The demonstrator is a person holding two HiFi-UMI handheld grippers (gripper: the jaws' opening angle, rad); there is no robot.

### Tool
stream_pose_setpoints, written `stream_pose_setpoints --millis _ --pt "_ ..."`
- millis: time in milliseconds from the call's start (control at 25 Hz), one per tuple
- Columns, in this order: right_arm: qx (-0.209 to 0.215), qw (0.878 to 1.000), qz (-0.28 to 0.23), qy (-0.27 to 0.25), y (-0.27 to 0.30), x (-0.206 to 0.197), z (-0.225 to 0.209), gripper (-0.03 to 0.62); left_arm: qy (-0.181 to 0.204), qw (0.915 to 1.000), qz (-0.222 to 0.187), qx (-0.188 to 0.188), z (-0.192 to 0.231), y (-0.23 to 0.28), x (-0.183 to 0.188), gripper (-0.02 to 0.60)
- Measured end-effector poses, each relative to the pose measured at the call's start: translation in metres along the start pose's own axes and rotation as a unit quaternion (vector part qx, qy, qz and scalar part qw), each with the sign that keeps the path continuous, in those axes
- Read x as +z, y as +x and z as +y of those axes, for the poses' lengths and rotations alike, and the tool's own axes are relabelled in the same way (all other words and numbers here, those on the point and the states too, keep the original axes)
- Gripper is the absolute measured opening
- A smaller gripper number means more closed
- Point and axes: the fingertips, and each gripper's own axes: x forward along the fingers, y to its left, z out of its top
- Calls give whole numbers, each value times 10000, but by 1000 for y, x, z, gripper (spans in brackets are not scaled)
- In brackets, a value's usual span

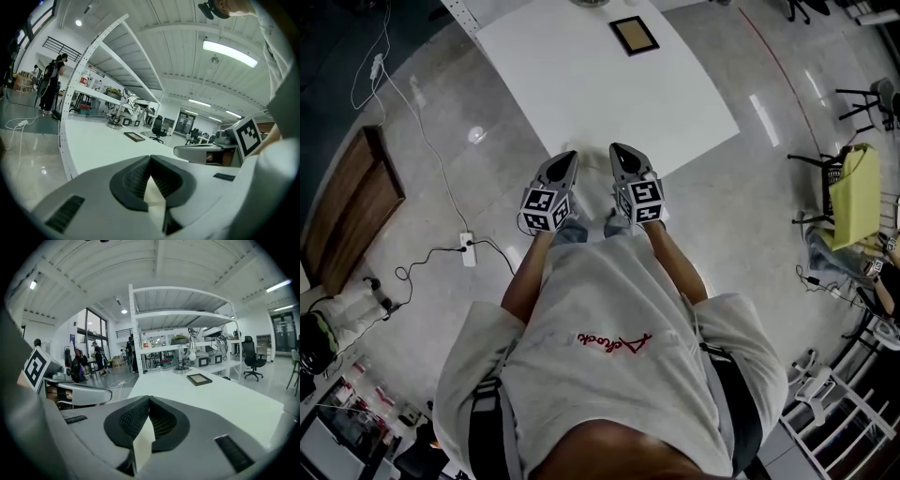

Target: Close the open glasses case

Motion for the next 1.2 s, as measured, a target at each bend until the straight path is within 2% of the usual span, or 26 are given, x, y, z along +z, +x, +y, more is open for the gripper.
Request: stream_pose_setpoints --millis 200,560,880,1200 --pt "-64 9998 -143 -91 -7 8 14 28 91 9998 -83 -135 2 -12 8 21" --pt "-421 9977 -534 -21 -22 26 28 28 386 9978 -290 -449 7 -32 26 21" --pt "-426 9969 -660 -25 -49 24 35 26 376 9981 -389 -300 -4 -50 21 21" --pt "-305 9965 -781 -43 -87 20 38 25 401 9978 -505 -157 -48 -66 7 21"
